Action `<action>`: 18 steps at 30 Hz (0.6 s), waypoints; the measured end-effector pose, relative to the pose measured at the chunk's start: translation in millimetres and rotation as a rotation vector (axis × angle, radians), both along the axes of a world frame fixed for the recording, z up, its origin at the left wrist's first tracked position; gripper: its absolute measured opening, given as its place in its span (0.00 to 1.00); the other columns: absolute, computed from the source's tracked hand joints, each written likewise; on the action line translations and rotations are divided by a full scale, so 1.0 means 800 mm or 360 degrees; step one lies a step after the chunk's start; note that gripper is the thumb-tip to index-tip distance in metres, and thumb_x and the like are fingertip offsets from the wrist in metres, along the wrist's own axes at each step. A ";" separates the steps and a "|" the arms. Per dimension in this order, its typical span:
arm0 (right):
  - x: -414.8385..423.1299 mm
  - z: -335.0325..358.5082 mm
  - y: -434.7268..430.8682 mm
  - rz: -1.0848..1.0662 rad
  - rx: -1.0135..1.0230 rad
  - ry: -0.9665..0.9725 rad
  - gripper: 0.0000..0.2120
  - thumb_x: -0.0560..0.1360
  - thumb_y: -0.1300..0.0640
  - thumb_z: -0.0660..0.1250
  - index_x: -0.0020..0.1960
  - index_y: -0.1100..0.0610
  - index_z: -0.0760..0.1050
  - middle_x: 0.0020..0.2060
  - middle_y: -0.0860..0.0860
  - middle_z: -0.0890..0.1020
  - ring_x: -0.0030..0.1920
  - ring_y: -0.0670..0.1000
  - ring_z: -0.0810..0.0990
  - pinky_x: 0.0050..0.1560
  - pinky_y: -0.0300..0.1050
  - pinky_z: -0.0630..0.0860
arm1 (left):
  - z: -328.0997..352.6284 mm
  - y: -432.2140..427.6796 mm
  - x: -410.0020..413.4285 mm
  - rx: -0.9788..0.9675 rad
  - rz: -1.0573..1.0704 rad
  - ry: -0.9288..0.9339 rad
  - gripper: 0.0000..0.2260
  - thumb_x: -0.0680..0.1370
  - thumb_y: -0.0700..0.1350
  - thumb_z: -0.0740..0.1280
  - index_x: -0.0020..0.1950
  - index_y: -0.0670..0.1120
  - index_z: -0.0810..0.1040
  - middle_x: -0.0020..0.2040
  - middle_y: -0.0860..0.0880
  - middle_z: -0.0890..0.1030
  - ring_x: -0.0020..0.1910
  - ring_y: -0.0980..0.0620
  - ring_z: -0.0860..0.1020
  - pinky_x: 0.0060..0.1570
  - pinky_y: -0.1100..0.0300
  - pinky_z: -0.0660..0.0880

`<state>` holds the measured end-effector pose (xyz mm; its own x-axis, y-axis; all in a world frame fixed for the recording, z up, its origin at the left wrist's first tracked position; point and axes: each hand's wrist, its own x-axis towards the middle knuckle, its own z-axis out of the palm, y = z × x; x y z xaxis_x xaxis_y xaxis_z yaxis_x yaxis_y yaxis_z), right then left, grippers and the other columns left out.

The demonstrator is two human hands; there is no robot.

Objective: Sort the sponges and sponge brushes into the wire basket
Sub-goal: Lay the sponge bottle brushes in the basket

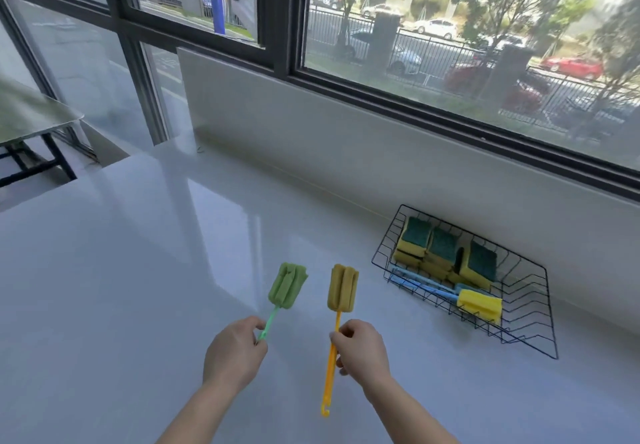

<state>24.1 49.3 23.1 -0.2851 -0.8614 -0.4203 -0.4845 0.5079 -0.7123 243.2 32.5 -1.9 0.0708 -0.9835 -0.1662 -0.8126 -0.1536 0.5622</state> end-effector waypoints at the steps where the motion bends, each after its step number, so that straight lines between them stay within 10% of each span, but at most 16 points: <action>1: -0.012 0.002 0.004 -0.0058 -0.0010 -0.0031 0.07 0.75 0.57 0.66 0.44 0.61 0.78 0.38 0.57 0.83 0.34 0.55 0.84 0.33 0.47 0.83 | 0.002 0.000 -0.010 -0.0005 -0.0020 0.0021 0.09 0.74 0.45 0.65 0.51 0.57 0.79 0.37 0.54 0.78 0.35 0.56 0.77 0.30 0.59 0.70; 18: -0.179 0.030 0.056 -0.0609 -0.0204 -0.0160 0.09 0.77 0.56 0.67 0.45 0.62 0.79 0.36 0.56 0.83 0.30 0.50 0.80 0.32 0.44 0.82 | 0.028 -0.024 -0.171 -0.0071 -0.0459 -0.0020 0.10 0.74 0.44 0.65 0.53 0.56 0.79 0.40 0.53 0.78 0.38 0.54 0.77 0.33 0.58 0.70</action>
<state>-119.2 94.2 46.7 -0.5582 -0.7482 -0.3587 -0.2028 0.5422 -0.8154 106.5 13.3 20.8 -0.2111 -0.9697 -0.1230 -0.8261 0.1097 0.5527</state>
